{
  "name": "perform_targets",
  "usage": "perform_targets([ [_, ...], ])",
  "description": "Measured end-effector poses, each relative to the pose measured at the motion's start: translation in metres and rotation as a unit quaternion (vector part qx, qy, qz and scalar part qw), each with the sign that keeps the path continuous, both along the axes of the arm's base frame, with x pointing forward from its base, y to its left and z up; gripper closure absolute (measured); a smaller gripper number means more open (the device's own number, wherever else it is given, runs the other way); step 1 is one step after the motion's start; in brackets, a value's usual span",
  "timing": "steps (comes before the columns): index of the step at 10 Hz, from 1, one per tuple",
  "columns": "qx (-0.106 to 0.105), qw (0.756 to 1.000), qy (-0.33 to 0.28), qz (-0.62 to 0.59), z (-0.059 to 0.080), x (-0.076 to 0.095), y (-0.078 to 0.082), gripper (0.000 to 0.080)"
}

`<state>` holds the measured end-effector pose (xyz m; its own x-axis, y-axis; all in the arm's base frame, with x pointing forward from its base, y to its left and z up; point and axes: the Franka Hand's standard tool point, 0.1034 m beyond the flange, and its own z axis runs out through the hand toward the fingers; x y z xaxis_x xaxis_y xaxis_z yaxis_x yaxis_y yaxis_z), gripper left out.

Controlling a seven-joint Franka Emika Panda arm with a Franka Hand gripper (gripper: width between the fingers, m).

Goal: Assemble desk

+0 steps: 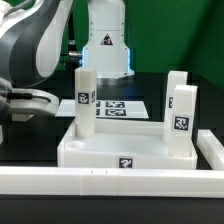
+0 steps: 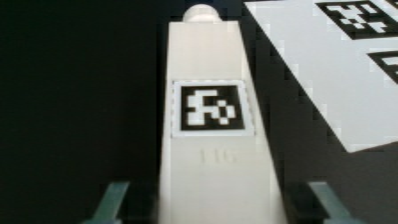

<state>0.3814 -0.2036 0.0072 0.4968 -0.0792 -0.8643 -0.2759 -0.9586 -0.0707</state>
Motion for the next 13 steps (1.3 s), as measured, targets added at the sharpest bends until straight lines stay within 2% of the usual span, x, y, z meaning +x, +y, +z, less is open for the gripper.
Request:
perform_targets([
  [2, 0.001, 1.0, -0.008, 0.002, 0.009, 0.007, 0.002, 0.0511],
  [4, 0.011, 1.0, -0.018, -0.002, 0.043, 0.025, 0.011, 0.0511],
  [5, 0.013, 1.0, -0.028, -0.004, 0.056, 0.032, 0.01, 0.0511],
  [6, 0.014, 0.999, -0.037, -0.004, 0.06, 0.035, 0.007, 0.051],
  [10, 0.004, 0.998, -0.055, -0.001, 0.054, 0.039, 0.003, 0.0509],
  [11, -0.004, 0.998, -0.06, -0.01, 0.057, 0.043, 0.005, 0.0509],
  [12, -0.014, 0.994, -0.103, -0.023, 0.066, 0.059, 0.012, 0.0509],
  [13, -0.023, 0.991, -0.123, -0.042, 0.079, 0.066, 0.02, 0.0509],
])
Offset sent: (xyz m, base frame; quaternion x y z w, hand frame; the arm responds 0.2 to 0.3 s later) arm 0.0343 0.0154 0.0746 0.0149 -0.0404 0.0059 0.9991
